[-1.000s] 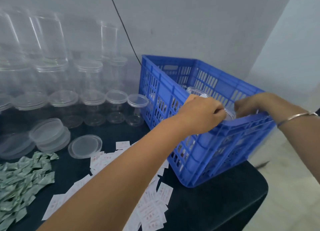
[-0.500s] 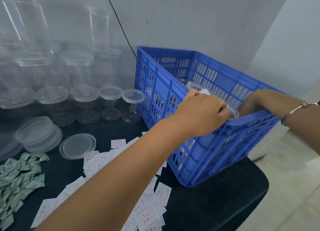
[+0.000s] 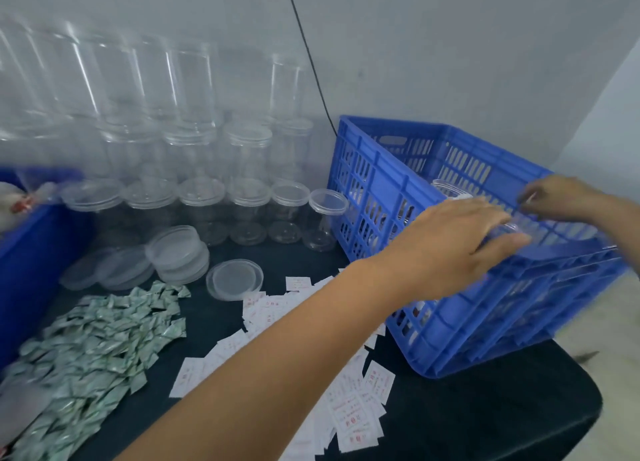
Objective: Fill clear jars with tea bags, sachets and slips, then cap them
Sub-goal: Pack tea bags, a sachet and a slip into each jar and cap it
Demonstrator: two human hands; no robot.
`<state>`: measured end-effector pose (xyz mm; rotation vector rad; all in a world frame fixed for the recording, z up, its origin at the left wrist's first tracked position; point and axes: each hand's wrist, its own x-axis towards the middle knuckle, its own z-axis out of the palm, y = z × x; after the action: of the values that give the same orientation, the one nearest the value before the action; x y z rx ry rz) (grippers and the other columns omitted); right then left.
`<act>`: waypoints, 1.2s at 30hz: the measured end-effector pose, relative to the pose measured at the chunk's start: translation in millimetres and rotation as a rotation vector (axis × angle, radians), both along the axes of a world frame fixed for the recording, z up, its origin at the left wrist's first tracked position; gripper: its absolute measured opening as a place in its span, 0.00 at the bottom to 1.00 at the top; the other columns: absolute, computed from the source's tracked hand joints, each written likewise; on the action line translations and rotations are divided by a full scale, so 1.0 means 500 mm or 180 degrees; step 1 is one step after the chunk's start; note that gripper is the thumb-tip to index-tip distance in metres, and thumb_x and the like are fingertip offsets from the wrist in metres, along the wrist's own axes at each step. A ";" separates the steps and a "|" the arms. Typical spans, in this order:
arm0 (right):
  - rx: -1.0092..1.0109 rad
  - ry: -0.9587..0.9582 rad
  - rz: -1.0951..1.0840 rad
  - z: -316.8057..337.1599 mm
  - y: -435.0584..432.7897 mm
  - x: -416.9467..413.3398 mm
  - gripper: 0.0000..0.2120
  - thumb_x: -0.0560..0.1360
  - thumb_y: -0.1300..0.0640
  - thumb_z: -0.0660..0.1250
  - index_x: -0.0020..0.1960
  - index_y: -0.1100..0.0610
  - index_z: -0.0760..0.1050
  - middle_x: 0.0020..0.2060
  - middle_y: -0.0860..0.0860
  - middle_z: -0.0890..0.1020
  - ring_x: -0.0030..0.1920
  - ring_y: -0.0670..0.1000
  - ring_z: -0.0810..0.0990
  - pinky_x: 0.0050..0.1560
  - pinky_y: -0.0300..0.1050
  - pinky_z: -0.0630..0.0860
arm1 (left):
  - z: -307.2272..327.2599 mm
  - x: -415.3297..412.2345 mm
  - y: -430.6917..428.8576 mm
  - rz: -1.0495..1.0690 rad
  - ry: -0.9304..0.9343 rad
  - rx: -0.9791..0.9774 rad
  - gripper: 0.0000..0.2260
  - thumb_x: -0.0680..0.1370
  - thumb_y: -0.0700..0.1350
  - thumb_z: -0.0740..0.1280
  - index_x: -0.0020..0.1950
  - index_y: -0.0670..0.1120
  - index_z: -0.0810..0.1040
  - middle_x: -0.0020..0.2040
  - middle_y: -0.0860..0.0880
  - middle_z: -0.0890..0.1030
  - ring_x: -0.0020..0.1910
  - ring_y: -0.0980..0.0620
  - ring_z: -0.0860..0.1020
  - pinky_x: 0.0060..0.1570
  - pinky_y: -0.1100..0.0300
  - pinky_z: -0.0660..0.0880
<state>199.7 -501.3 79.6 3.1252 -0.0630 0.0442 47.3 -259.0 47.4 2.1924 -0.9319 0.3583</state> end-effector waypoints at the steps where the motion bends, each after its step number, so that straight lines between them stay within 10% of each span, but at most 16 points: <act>1: 0.0339 -0.0415 0.0053 0.017 0.010 -0.003 0.10 0.78 0.65 0.66 0.58 0.65 0.81 0.57 0.64 0.82 0.55 0.58 0.83 0.62 0.50 0.74 | 0.000 -0.006 0.017 0.0010 0.0026 -0.0157 0.16 0.83 0.48 0.59 0.64 0.38 0.75 0.62 0.42 0.77 0.64 0.45 0.71 0.64 0.52 0.66; 7: 0.1490 -0.2102 0.1056 0.118 0.200 -0.095 0.10 0.77 0.62 0.67 0.56 0.59 0.82 0.44 0.56 0.82 0.31 0.26 0.74 0.41 0.20 0.65 | -0.037 -0.008 0.132 0.0493 0.0713 -0.0799 0.14 0.83 0.48 0.60 0.65 0.45 0.76 0.66 0.51 0.76 0.66 0.58 0.70 0.57 0.73 0.64; 11: 0.2017 -0.1875 0.1652 0.099 0.379 -0.166 0.05 0.75 0.58 0.68 0.49 0.52 0.81 0.37 0.42 0.80 0.32 0.34 0.77 0.38 0.24 0.69 | -0.084 0.011 0.223 0.0990 0.1169 -0.1303 0.11 0.82 0.46 0.61 0.59 0.44 0.80 0.55 0.54 0.81 0.52 0.62 0.77 0.49 0.74 0.69; 16: 0.1472 -0.0716 0.1688 -0.041 0.539 -0.090 0.04 0.76 0.57 0.68 0.49 0.54 0.79 0.49 0.49 0.82 0.51 0.51 0.79 0.54 0.46 0.75 | -0.146 0.036 0.324 0.1540 0.1745 -0.2031 0.07 0.79 0.40 0.65 0.51 0.39 0.82 0.51 0.44 0.84 0.50 0.54 0.79 0.48 0.67 0.72; 27: 0.0103 0.0458 0.0729 -0.195 0.609 0.135 0.37 0.76 0.48 0.72 0.77 0.57 0.56 0.75 0.61 0.58 0.75 0.63 0.59 0.68 0.58 0.65 | -0.197 0.160 0.392 0.1661 0.1933 -0.1890 0.08 0.79 0.41 0.65 0.53 0.41 0.82 0.52 0.45 0.83 0.51 0.53 0.79 0.57 0.57 0.74; 36: 0.0212 0.0377 0.0710 -0.232 0.593 0.153 0.36 0.75 0.39 0.70 0.74 0.57 0.63 0.72 0.62 0.63 0.67 0.63 0.72 0.57 0.54 0.73 | -0.245 0.167 0.388 0.1648 0.2167 -0.1949 0.07 0.80 0.40 0.64 0.49 0.46 0.82 0.52 0.50 0.82 0.53 0.57 0.78 0.58 0.60 0.73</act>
<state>276.2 -204.6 -36.5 3.1770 0.2913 -0.1430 130.9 -64.8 -75.2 1.7431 0.1243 0.0868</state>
